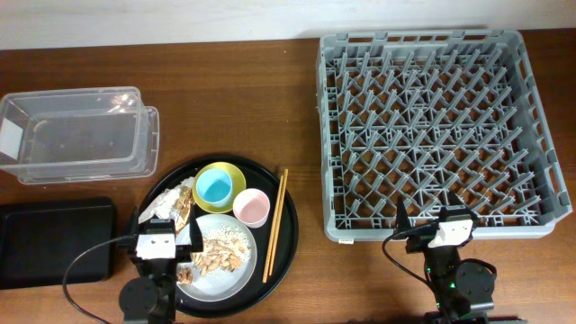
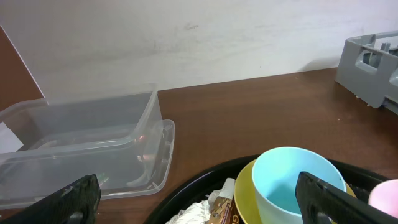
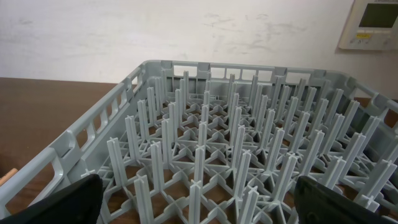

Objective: Sort waste into correct bins and load items into the dishwasher rack
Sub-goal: 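Reach the left gripper toward the white plastic wrapper on the tray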

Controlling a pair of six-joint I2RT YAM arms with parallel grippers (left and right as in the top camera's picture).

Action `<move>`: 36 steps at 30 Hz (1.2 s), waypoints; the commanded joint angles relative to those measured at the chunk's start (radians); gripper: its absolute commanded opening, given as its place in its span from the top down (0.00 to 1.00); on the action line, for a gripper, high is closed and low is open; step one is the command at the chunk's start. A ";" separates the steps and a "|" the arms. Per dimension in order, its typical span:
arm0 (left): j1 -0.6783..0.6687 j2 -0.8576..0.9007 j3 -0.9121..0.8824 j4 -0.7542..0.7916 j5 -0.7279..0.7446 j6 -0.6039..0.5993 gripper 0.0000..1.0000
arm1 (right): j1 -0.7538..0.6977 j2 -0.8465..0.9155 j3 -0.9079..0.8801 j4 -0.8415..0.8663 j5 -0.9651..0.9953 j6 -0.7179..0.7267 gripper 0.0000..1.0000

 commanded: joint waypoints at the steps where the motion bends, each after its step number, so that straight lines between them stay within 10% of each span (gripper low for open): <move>1: 0.005 -0.010 -0.007 0.002 0.011 0.010 0.00 | -0.006 -0.002 -0.008 -0.002 0.008 0.002 0.02; 28: 0.005 -0.010 -0.007 0.002 0.011 0.010 0.00 | -0.006 -0.002 -0.008 -0.002 0.008 0.002 0.01; 32: 0.005 -0.010 -0.007 0.119 0.893 -0.150 0.00 | -0.006 -0.002 -0.008 -0.002 0.008 0.002 0.02; 36: 0.005 -0.010 0.019 0.360 0.890 -0.151 0.00 | -0.006 -0.002 -0.008 -0.002 0.008 0.002 0.02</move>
